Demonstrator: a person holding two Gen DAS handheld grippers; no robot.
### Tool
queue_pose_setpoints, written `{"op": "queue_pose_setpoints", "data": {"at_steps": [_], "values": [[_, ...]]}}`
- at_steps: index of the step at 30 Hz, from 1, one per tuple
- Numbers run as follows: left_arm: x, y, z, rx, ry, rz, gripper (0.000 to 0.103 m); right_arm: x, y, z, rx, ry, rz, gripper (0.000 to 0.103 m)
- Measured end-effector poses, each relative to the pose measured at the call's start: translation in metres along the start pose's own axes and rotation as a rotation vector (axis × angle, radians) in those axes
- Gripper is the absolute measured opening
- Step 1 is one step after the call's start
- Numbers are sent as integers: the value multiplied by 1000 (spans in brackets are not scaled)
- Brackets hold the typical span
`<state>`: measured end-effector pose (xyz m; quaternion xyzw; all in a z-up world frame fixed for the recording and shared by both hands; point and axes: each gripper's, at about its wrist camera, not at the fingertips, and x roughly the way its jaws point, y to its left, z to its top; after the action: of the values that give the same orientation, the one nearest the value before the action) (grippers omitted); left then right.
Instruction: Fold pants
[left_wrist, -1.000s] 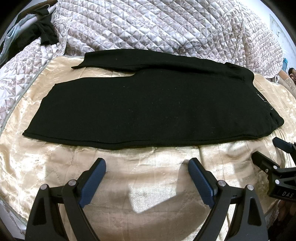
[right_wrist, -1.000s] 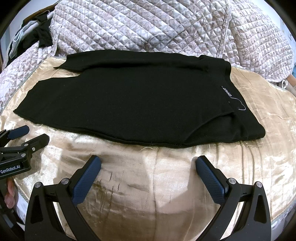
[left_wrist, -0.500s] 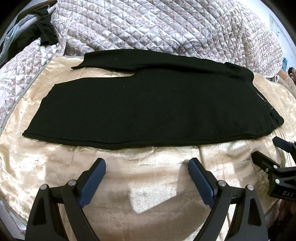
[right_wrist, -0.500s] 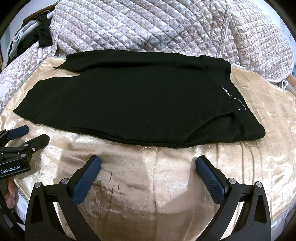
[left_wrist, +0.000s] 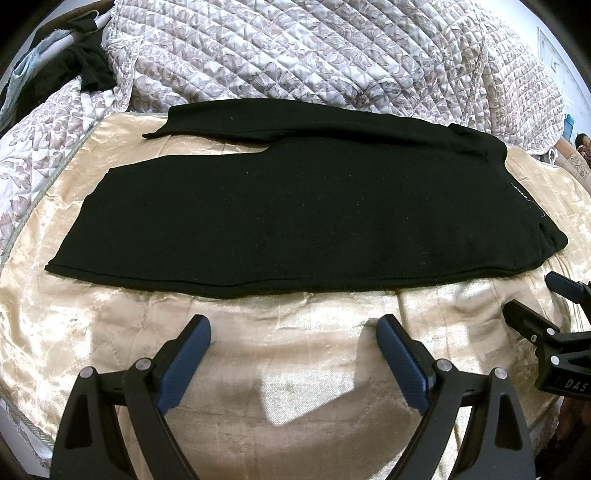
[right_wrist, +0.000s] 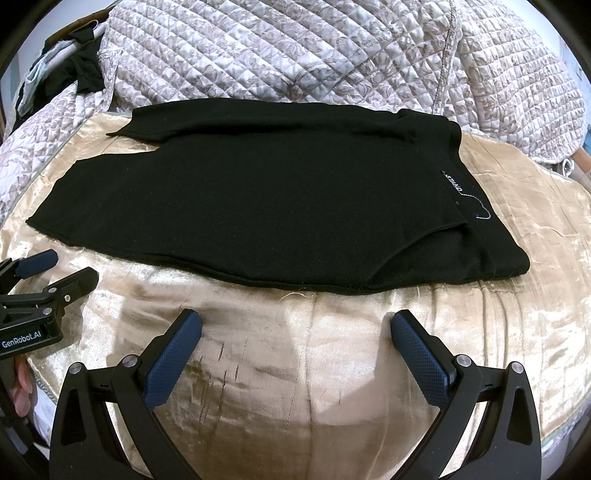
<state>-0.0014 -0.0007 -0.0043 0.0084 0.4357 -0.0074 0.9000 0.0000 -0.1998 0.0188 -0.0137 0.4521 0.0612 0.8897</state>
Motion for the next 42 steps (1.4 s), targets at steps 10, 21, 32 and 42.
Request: {"op": "queue_pose_setpoints", "data": {"at_steps": [10,21,32,42], "values": [[-1,0,1,1,0,1,93,0,1,0,0,1,0,103],[0,0,0,4,-2,1,93,0,1,0,1,1,0,103],[-3,-4,1,8,-7,0,93,-1,0,0,-1,3,0,103],[-8,-7,3,11,-14,-6,93,-3,-3,-1,9,0,12,102]]}}
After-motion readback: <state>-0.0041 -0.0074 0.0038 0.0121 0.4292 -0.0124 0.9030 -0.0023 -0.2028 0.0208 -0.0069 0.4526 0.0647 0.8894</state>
